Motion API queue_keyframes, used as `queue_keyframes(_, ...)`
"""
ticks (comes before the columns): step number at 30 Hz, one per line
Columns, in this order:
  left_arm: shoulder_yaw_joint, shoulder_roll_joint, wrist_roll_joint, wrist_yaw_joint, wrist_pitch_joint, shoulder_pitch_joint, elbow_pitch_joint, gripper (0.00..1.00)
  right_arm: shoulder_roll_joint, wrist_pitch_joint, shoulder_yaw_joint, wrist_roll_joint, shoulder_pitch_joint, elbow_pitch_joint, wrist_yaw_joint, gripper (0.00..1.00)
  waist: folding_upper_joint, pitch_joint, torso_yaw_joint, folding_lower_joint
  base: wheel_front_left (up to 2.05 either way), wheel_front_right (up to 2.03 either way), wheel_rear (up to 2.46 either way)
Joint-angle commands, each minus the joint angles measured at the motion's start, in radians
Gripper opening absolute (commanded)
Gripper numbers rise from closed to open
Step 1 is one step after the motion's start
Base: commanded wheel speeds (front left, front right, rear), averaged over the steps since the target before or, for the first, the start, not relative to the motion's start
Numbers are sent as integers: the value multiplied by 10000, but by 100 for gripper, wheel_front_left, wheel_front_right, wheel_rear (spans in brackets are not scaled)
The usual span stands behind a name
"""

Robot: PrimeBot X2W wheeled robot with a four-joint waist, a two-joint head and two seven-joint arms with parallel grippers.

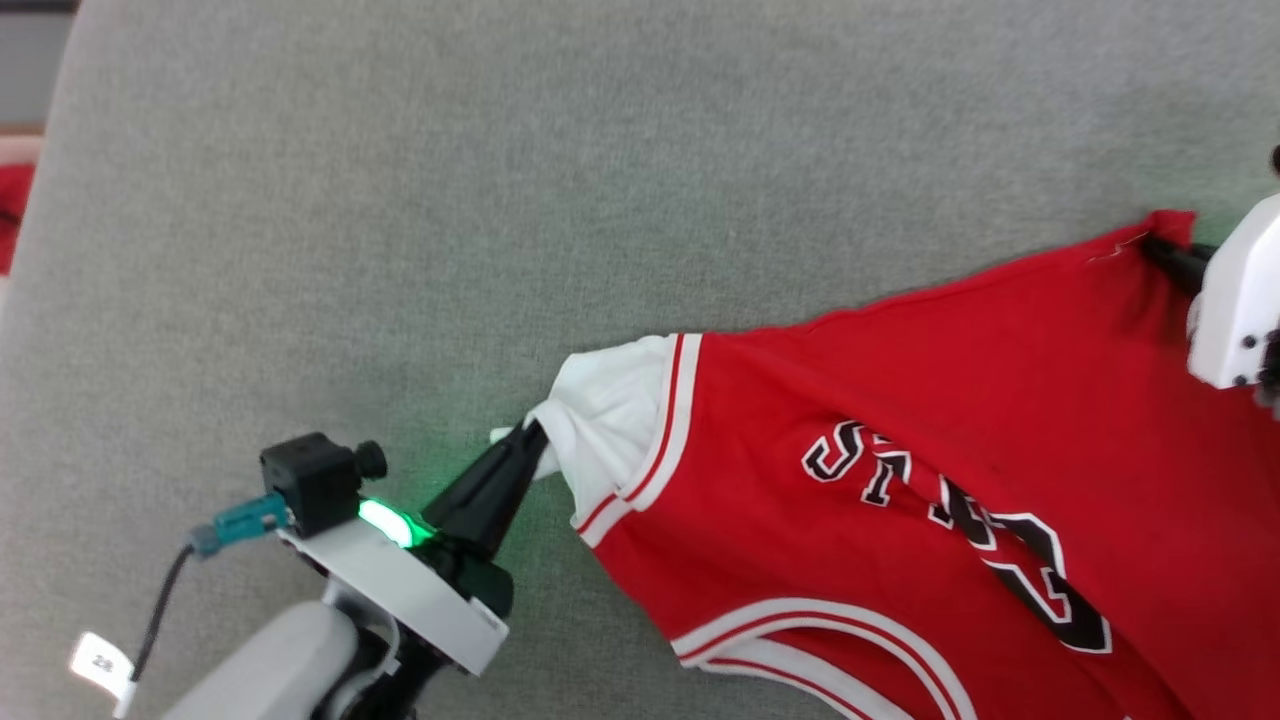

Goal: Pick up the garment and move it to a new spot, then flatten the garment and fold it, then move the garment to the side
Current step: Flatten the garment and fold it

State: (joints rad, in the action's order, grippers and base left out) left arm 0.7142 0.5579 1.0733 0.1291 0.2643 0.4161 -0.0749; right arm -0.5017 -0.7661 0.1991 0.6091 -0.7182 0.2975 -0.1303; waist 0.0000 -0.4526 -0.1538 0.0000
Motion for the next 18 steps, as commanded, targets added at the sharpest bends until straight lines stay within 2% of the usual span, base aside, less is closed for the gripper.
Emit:
queue_keyframes(1, -42, 86, -69, 24, -7, 104, -22, 0, 165, 185, 30, 56, 141, 125, -5, 0, 0, 420, 239, 0, 0, 0, 0)
queue_keyframes(5, -96, 343, 11, 24, -5, 819, -151, 0, 396, 1407, -624, -113, -428, 742, -1, 0, 0, 797, 407, 0, 0, 0, 0)
queue_keyframes(9, -51, 554, 510, 24, -93, 2227, -410, 0, 727, 2465, -1614, -424, -1255, 1543, 1, 0, 0, 824, 541, 0, 0, 0, 0)
queue_keyframes(14, -139, 813, 1013, 7, -447, 4805, -1548, 0, 1409, 3914, -3227, -1333, -3153, 2749, 4, 0, 0, 345, 899, 0, 0, 0, 0)
queue_keyframes(18, -441, 695, 1445, 3, -600, 7067, -2960, 0, 1848, 5105, -4327, -2450, -5025, 3916, 10, 0, 0, -127, 1171, 0, 0, 0, 0)
